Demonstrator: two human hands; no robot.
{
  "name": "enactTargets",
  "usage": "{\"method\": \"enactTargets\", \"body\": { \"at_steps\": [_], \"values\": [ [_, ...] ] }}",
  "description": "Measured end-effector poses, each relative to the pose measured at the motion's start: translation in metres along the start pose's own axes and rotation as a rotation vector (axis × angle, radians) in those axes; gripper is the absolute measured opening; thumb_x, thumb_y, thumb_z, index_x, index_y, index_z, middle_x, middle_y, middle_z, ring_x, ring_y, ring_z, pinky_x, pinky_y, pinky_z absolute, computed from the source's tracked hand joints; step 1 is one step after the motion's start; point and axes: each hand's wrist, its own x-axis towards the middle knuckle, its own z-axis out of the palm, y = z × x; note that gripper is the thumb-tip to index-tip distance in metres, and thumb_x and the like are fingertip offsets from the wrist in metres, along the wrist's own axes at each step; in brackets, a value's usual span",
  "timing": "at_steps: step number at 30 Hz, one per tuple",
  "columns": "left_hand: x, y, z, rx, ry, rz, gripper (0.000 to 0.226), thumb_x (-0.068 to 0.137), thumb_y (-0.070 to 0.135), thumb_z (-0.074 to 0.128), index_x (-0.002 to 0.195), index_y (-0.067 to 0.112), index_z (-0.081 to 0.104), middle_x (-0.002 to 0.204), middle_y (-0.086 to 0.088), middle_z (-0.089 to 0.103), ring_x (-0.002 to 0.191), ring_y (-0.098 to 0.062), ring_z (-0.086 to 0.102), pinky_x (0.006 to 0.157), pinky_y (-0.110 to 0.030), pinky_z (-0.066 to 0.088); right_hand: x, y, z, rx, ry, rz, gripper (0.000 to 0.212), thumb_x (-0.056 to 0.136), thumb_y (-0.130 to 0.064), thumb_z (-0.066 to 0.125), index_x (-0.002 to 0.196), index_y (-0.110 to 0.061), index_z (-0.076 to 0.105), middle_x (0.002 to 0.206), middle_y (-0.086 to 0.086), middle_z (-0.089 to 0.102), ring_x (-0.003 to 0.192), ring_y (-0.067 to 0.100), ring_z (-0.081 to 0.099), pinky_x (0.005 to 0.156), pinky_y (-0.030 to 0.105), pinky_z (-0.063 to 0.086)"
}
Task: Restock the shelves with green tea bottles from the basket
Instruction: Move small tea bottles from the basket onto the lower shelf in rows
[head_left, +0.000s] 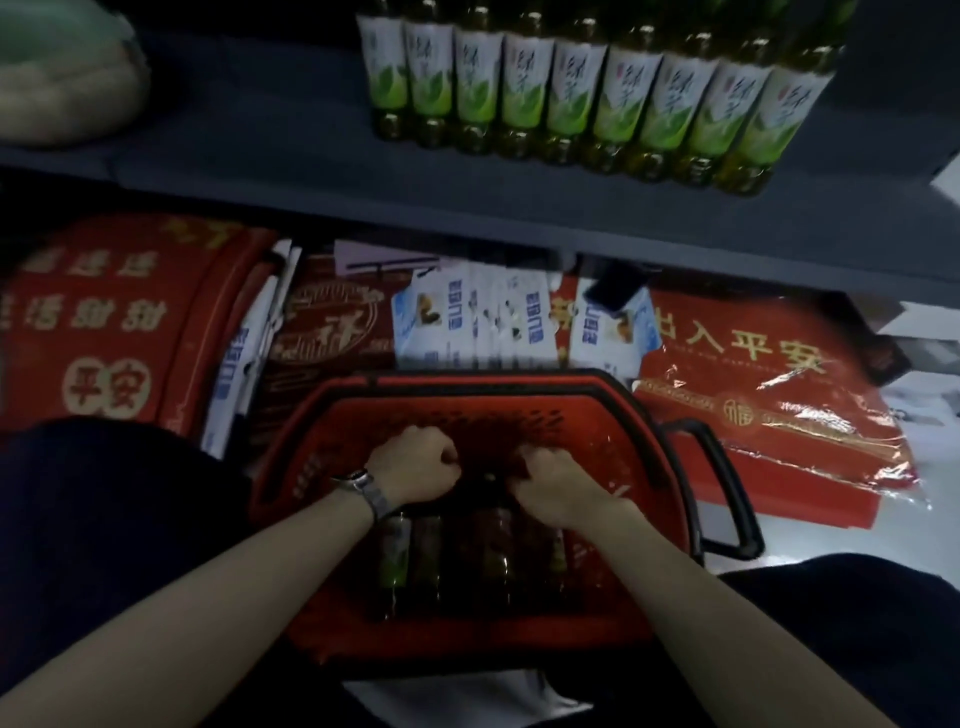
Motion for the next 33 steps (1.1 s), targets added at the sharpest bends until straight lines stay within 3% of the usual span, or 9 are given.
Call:
{"method": "enactTargets", "body": {
  "at_steps": [4, 8, 14, 17, 21, 23, 26, 30, 33],
  "values": [
    [0.009, -0.041, 0.023, 0.002, -0.116, -0.127, 0.034, 0.074, 0.039, 0.054, 0.088, 0.020, 0.078, 0.102, -0.008, 0.078, 0.098, -0.028, 0.074, 0.084, -0.034, 0.060, 0.005, 0.006, 0.028, -0.001, -0.119, 0.095, 0.046, 0.095, -0.035, 0.066, 0.134, -0.010, 0.066, 0.137, 0.020, 0.066, 0.130, 0.038, 0.062, 0.104, 0.035, 0.049],
    [0.008, -0.071, 0.046, 0.152, -0.222, -0.214, 0.041, 0.093, 0.043, 0.067, 0.118, 0.011, 0.071, 0.121, -0.011, 0.068, 0.109, -0.032, 0.070, 0.088, -0.037, 0.060, 0.018, 0.030, 0.059, -0.031, -0.125, 0.171, 0.055, 0.098, -0.056, 0.055, 0.124, -0.011, 0.072, 0.127, 0.021, 0.072, 0.123, 0.037, 0.067, 0.101, 0.037, 0.054],
    [0.035, -0.099, 0.095, 0.044, -0.254, -0.354, 0.028, 0.101, 0.027, 0.058, 0.117, 0.005, 0.065, 0.130, -0.019, 0.057, 0.120, -0.036, 0.060, 0.105, -0.045, 0.050, 0.066, 0.085, 0.128, -0.002, -0.306, 0.246, 0.057, 0.081, -0.052, 0.047, 0.128, -0.029, 0.071, 0.129, 0.009, 0.072, 0.127, 0.030, 0.064, 0.115, 0.038, 0.044],
    [0.051, -0.106, 0.115, -0.095, -0.230, -0.403, 0.027, 0.101, 0.022, 0.059, 0.076, 0.017, 0.049, 0.081, -0.002, 0.048, 0.077, -0.023, 0.053, 0.089, -0.036, 0.050, 0.083, 0.104, 0.151, 0.118, -0.290, 0.298, 0.077, 0.067, -0.072, 0.047, 0.127, -0.030, 0.071, 0.122, 0.003, 0.075, 0.118, 0.026, 0.069, 0.107, 0.038, 0.052],
    [0.057, -0.110, 0.124, -0.185, -0.312, -0.465, 0.026, 0.106, 0.020, 0.056, 0.082, 0.011, 0.052, 0.075, -0.002, 0.044, 0.060, -0.014, 0.043, 0.054, -0.026, 0.039, 0.079, 0.091, 0.145, 0.270, -0.256, 0.362, 0.072, 0.067, -0.070, 0.058, 0.121, -0.025, 0.072, 0.115, 0.003, 0.075, 0.113, 0.023, 0.070, 0.103, 0.038, 0.056],
    [0.063, -0.115, 0.132, -0.234, -0.284, -0.474, 0.025, 0.104, 0.022, 0.059, 0.082, 0.010, 0.054, 0.077, -0.001, 0.048, 0.068, -0.017, 0.052, 0.053, -0.026, 0.041, 0.074, 0.074, 0.134, 0.305, -0.250, 0.399, 0.057, 0.081, -0.045, 0.075, 0.130, -0.017, 0.066, 0.128, 0.002, 0.069, 0.122, 0.025, 0.065, 0.107, 0.034, 0.052],
    [0.066, -0.116, 0.143, -0.324, -0.280, -0.488, 0.015, 0.104, 0.019, 0.062, 0.113, 0.007, 0.059, 0.096, -0.006, 0.061, 0.101, -0.026, 0.061, 0.065, -0.029, 0.044, 0.078, 0.073, 0.131, 0.310, -0.315, 0.490, 0.056, 0.092, -0.021, 0.079, 0.141, -0.004, 0.060, 0.137, 0.013, 0.064, 0.131, 0.032, 0.061, 0.098, 0.028, 0.052],
    [0.074, -0.122, 0.159, -0.430, -0.233, -0.525, 0.045, 0.099, 0.026, 0.071, 0.138, 0.005, 0.060, 0.139, -0.012, 0.062, 0.127, -0.031, 0.060, 0.095, -0.032, 0.052, 0.084, 0.073, 0.138, 0.361, -0.293, 0.525, 0.047, 0.097, -0.022, 0.075, 0.136, 0.000, 0.061, 0.123, 0.006, 0.065, 0.102, 0.020, 0.066, 0.063, 0.002, 0.046],
    [0.079, -0.127, 0.161, -0.452, -0.260, -0.534, 0.042, 0.099, 0.029, 0.069, 0.135, 0.010, 0.061, 0.133, -0.009, 0.063, 0.124, -0.030, 0.061, 0.093, -0.032, 0.053, 0.084, 0.068, 0.142, 0.296, -0.284, 0.504, 0.073, 0.089, -0.047, 0.079, 0.146, -0.007, 0.055, 0.140, 0.009, 0.064, 0.127, 0.026, 0.062, 0.095, 0.020, 0.051]
  ]
}}
